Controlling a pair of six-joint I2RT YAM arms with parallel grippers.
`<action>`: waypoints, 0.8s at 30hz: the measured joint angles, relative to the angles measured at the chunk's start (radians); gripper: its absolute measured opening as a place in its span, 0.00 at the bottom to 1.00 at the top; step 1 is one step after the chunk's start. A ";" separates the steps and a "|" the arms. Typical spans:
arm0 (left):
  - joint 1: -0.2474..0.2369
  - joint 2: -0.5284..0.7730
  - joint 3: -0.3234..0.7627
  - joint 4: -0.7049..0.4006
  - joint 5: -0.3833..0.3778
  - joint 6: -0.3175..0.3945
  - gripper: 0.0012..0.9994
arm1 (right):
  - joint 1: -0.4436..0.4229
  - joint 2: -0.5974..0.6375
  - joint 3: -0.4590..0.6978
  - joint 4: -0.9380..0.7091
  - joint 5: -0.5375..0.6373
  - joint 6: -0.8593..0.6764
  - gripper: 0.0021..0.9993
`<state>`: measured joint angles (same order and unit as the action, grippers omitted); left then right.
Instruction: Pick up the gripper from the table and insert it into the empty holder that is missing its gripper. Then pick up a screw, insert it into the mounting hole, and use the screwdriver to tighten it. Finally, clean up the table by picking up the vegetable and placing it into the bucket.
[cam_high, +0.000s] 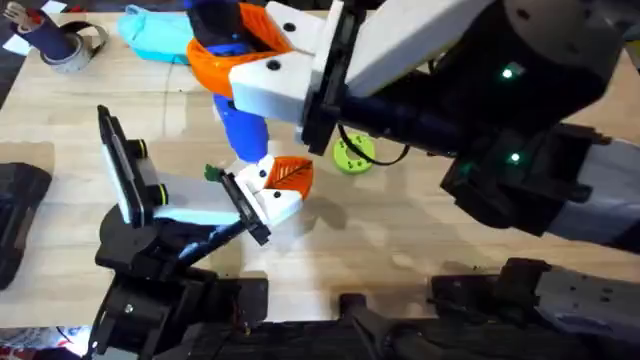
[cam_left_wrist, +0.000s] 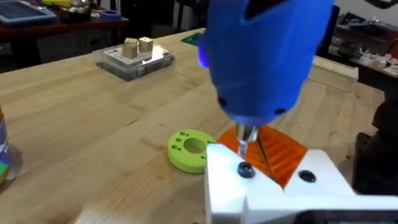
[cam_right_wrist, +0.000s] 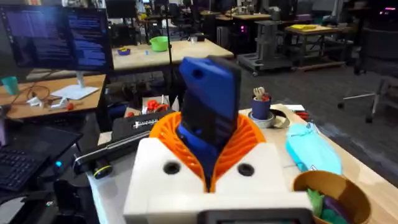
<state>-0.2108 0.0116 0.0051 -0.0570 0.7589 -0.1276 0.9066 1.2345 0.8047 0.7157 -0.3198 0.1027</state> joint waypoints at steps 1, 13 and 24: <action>0.000 0.000 0.000 0.000 0.000 0.000 0.02 | 0.000 0.000 0.000 0.002 0.000 0.002 0.02; 0.000 0.000 0.000 0.000 0.000 0.000 0.02 | 0.000 0.000 0.000 -0.006 0.000 0.018 0.02; 0.000 0.000 0.000 0.000 0.000 0.000 0.02 | 0.000 0.000 0.000 -0.026 0.000 0.021 0.02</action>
<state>-0.2108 0.0116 0.0051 -0.0570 0.7589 -0.1276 0.9066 1.2346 0.8047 0.6895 -0.3195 0.1239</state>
